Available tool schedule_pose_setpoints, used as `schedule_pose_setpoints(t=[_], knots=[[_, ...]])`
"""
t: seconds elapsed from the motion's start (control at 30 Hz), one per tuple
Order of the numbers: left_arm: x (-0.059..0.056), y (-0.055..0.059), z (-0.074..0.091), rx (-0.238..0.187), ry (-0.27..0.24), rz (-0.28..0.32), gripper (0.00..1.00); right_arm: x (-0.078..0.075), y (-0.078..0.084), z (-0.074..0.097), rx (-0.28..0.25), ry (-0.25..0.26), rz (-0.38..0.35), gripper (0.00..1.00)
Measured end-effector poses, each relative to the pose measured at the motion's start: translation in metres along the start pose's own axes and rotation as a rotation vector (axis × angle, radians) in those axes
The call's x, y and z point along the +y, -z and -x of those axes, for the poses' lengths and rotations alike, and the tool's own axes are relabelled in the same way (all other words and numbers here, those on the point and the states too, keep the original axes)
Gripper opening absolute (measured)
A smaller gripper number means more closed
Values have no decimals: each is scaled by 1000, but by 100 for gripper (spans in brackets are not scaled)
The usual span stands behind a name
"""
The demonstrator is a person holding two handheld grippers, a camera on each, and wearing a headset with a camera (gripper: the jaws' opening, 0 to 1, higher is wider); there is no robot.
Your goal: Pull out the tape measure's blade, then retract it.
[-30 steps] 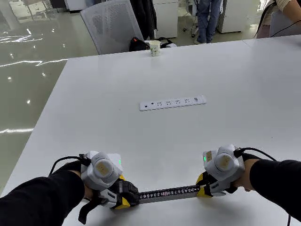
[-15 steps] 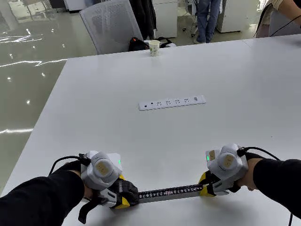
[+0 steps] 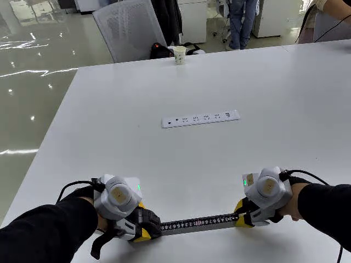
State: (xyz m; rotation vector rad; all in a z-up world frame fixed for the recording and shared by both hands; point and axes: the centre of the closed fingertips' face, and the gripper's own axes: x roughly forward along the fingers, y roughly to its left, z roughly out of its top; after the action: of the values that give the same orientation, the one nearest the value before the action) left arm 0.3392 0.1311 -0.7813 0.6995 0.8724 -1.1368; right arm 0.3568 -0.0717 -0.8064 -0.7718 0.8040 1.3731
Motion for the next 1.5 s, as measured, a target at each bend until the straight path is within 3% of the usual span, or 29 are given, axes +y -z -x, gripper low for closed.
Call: schedule_pose_setpoints(t=[1.5], knots=[[-1,3,2,-3,-5,-2,34,-4,23,11,16,14,-27,11]])
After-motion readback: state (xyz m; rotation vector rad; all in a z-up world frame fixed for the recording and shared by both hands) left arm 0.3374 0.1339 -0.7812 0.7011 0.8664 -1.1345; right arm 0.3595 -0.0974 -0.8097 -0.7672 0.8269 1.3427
